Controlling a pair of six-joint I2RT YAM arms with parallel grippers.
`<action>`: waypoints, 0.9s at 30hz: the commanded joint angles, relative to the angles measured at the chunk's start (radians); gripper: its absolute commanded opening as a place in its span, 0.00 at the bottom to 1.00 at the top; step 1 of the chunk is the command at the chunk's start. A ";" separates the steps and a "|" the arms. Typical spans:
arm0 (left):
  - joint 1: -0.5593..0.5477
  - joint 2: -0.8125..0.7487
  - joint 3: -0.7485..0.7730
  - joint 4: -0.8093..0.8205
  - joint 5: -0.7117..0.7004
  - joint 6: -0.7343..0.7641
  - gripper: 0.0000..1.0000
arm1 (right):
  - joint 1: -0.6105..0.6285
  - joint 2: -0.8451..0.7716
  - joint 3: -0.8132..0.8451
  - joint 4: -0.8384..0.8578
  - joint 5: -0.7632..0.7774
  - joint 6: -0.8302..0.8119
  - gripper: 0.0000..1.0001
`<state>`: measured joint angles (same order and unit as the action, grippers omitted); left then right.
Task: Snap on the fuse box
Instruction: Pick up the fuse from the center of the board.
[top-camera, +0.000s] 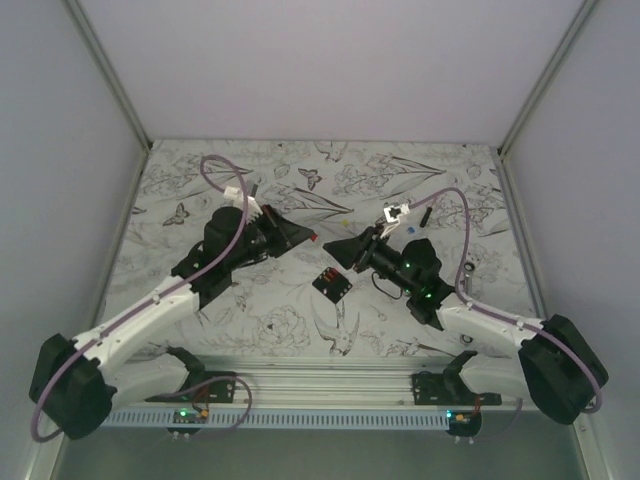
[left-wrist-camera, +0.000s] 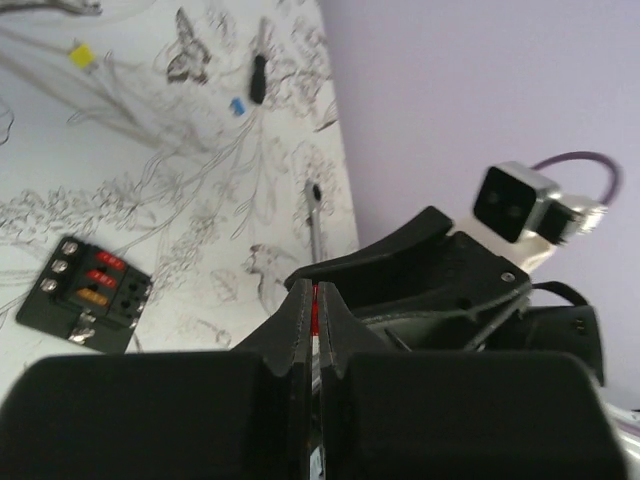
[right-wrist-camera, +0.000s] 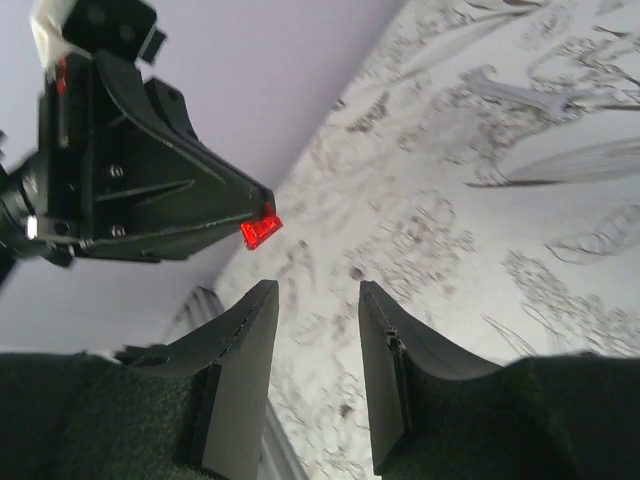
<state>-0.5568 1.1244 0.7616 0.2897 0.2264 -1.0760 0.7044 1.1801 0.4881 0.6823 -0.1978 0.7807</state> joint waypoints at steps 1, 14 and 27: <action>-0.036 -0.085 -0.048 0.124 -0.137 -0.009 0.00 | 0.004 0.040 0.002 0.348 -0.028 0.189 0.43; -0.093 -0.169 -0.095 0.224 -0.201 -0.016 0.00 | 0.037 0.144 0.032 0.573 -0.079 0.287 0.40; -0.098 -0.218 -0.119 0.252 -0.207 -0.030 0.00 | 0.047 0.248 0.071 0.656 -0.097 0.323 0.32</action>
<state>-0.6483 0.9306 0.6552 0.4767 0.0353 -1.0927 0.7437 1.4021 0.5194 1.2514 -0.2844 1.0824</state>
